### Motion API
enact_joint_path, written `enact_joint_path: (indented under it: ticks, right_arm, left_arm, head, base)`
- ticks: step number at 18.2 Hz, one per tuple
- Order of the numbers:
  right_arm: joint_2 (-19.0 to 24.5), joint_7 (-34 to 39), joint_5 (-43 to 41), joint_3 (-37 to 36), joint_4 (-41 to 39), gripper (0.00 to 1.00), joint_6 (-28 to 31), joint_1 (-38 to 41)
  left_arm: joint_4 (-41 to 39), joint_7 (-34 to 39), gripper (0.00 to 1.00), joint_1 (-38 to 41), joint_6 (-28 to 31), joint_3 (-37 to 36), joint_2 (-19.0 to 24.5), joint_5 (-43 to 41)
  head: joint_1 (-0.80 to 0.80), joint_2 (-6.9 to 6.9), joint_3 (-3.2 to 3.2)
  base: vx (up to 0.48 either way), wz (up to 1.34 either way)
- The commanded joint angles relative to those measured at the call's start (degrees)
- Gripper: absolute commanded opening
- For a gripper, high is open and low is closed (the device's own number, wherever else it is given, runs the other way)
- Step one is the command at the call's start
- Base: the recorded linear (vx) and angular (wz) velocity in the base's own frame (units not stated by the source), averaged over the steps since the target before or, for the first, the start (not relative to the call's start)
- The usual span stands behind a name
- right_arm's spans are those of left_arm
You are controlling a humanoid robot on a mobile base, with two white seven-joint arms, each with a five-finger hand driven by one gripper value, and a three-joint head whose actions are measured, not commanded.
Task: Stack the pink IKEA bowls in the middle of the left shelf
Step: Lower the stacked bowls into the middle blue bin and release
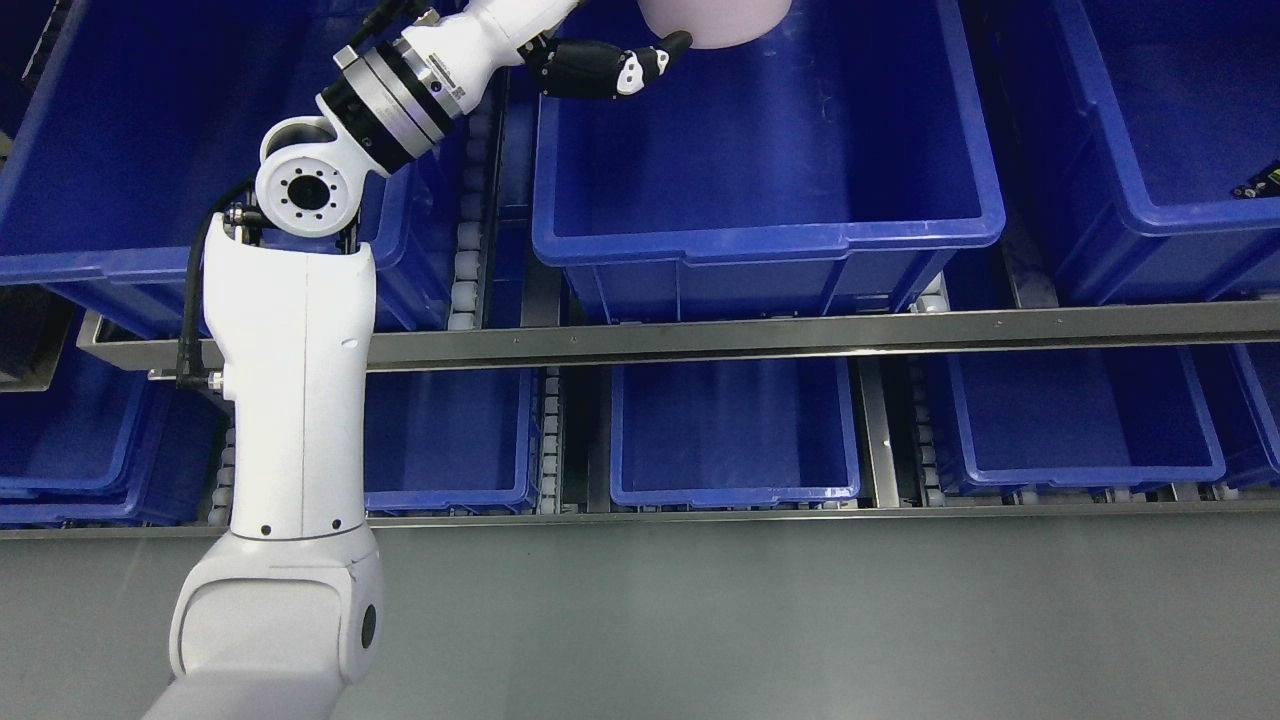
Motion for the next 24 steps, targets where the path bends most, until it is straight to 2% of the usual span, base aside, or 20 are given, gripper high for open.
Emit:
enact_joint_path:
  ticks: [1, 5, 9, 15, 20, 24]
  right_arm:
    - [-1.0, 0.0, -0.1, -0.3, -1.0, 1.0, 0.0, 0.0]
    - [-1.0, 0.0, -0.1, -0.3, -1.0, 1.0, 0.0, 0.0]
    - [-1.0, 0.0, -0.1, -0.3, -1.0, 1.0, 0.0, 0.0]
    - [-1.0, 0.0, -0.1, -0.3, -1.0, 1.0, 0.0, 0.0]
    - [-1.0, 0.0, -0.1, -0.3, -1.0, 1.0, 0.0, 0.0]
    - [-1.0, 0.0, -0.1, -0.3, -1.0, 1.0, 0.0, 0.0]
  left_arm:
    - [15.2, 0.1, 0.14, -2.5, -0.3, 0.3, 0.5, -2.5]
    - [17.1, 0.0, 0.14, -3.2, -0.2, -0.3, 0.4, -2.6]
    - [17.2, -0.1, 0.14, -2.5, -0.2, -4.4, -1.1, -2.6]
    - [17.6, -0.1, 0.14, 0.4, -0.3, -4.7, -1.1, -2.4]
    - [16.8, -0.4, 0.16, 0.3, -0.7, -6.1, -1.1, 1.0]
    - [15.9, -0.2, 0.24, 0.3, -0.8, -6.6, -1.1, 2.6]
  head:
    - [0.0, 0.0, 0.0]
    - [0.0, 0.0, 0.0]
    - [0.0, 0.0, 0.0]
    - [0.0, 0.0, 0.0]
    - [0.0, 0.0, 0.0]
    - [0.0, 0.0, 0.0]
  base:
    - [0.173, -0.06]
    - [0.136, -0.12]
    - [0.086, -0.09]
    - [0.035, -0.03]
    - [0.0, 0.0]
    - [0.0, 0.0]
